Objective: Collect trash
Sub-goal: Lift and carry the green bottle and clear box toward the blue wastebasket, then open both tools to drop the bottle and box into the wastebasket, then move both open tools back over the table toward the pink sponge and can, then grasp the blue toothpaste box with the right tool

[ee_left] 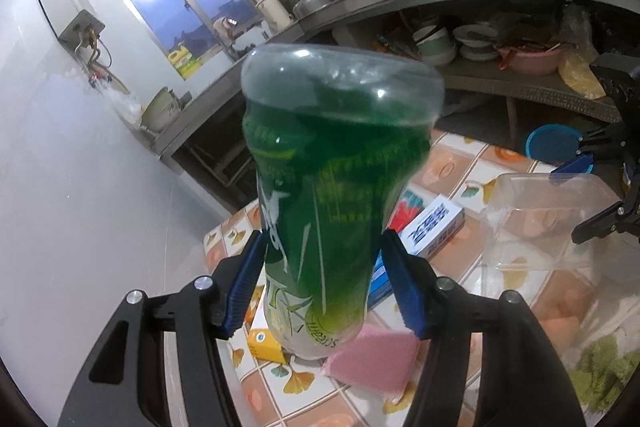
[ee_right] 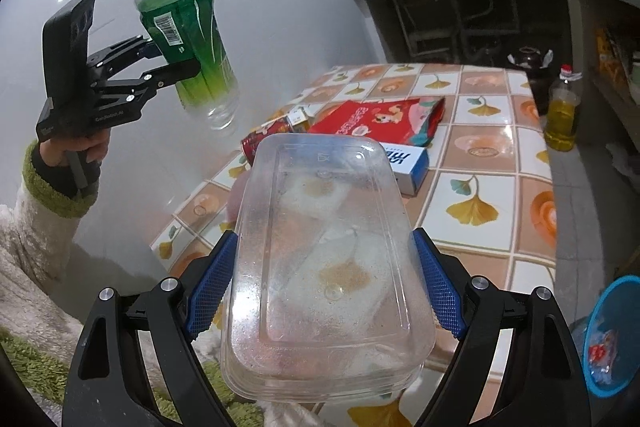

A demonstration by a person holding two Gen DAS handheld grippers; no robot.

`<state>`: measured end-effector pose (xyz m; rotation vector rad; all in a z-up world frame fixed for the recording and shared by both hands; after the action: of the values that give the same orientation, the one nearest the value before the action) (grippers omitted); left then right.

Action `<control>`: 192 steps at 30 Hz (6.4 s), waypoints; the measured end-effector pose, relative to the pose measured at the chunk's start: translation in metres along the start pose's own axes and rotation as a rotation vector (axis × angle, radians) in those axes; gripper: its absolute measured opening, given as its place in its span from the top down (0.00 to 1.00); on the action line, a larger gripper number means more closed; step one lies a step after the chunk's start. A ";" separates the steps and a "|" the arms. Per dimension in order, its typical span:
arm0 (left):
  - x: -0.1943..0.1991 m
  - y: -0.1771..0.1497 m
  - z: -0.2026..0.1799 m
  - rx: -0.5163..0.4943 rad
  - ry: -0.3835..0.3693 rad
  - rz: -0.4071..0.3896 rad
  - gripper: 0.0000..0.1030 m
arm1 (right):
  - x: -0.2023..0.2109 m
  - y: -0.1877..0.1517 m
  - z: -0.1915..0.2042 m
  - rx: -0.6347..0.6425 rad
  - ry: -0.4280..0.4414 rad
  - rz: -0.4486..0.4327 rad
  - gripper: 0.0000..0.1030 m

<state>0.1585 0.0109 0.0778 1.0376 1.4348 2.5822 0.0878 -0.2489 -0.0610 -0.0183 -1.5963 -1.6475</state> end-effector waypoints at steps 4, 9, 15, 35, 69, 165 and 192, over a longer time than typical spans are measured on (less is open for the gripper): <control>0.006 0.013 -0.016 -0.019 -0.030 -0.032 0.44 | 0.021 -0.005 -0.007 -0.028 -0.027 -0.038 0.22; 0.010 0.035 -0.047 -0.050 -0.100 -0.078 0.44 | 0.057 -0.017 -0.022 -0.076 -0.090 -0.091 0.22; 0.007 0.070 -0.097 -0.072 -0.242 -0.137 0.44 | 0.127 -0.045 -0.053 -0.194 -0.266 -0.174 0.22; -0.089 0.173 -0.348 0.043 -0.948 0.090 0.44 | 0.222 -0.204 -0.164 -0.764 -0.659 -0.243 0.22; -0.425 0.047 -0.609 0.076 -0.568 1.020 0.46 | 0.099 -0.343 -0.359 -1.338 -0.769 0.101 0.20; -0.060 -0.090 0.034 0.803 -0.339 0.118 0.05 | 0.041 0.004 -0.030 -0.227 -0.485 -0.014 0.08; -0.157 -0.162 0.070 0.995 -0.005 0.422 0.05 | -0.083 0.054 -0.005 0.040 -0.204 0.160 0.11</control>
<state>0.2713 0.1085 -0.1051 1.5190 2.8633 1.9580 0.1746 -0.2012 -0.0611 -0.2949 -1.7314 -1.5280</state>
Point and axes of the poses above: each gripper's, at about its wrist camera, not at the fingertips, and x roughly against the way its jaws point, z to its left, y to its top, the point moved 2 cm from there along -x, roughly the way its jaws point, and after that the axes turned 13 degrees about x, right-handed, at the moved point
